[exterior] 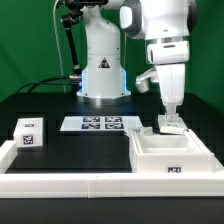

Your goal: Assemble cabinet

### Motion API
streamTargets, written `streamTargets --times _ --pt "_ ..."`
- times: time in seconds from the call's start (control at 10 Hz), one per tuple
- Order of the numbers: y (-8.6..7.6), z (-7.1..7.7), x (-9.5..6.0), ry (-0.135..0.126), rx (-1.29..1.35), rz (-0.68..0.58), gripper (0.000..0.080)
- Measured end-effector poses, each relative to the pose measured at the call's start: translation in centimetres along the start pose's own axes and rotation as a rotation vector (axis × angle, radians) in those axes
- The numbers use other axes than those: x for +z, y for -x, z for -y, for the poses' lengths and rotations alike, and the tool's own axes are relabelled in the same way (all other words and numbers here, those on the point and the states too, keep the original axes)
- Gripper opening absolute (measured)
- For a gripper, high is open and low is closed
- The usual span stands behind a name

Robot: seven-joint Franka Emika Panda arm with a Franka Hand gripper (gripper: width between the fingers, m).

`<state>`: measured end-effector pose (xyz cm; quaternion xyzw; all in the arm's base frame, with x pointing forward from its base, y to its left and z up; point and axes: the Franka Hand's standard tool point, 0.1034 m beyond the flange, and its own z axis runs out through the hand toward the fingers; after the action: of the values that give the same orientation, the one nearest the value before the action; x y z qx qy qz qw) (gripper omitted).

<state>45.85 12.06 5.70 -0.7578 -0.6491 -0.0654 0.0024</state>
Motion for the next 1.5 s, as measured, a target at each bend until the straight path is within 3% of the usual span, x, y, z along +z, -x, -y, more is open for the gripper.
streamTargets --times 0.6,1.1,1.5 --pt "-0.2 -2.2 0.3 -0.039 -0.001 0.020 0.0068" --pt "-0.2 -2.3 0.3 -0.037 -0.001 0.019 0.0068" --pt "-0.2 -4.9 0.3 -0.056 -0.012 0.029 0.0068"
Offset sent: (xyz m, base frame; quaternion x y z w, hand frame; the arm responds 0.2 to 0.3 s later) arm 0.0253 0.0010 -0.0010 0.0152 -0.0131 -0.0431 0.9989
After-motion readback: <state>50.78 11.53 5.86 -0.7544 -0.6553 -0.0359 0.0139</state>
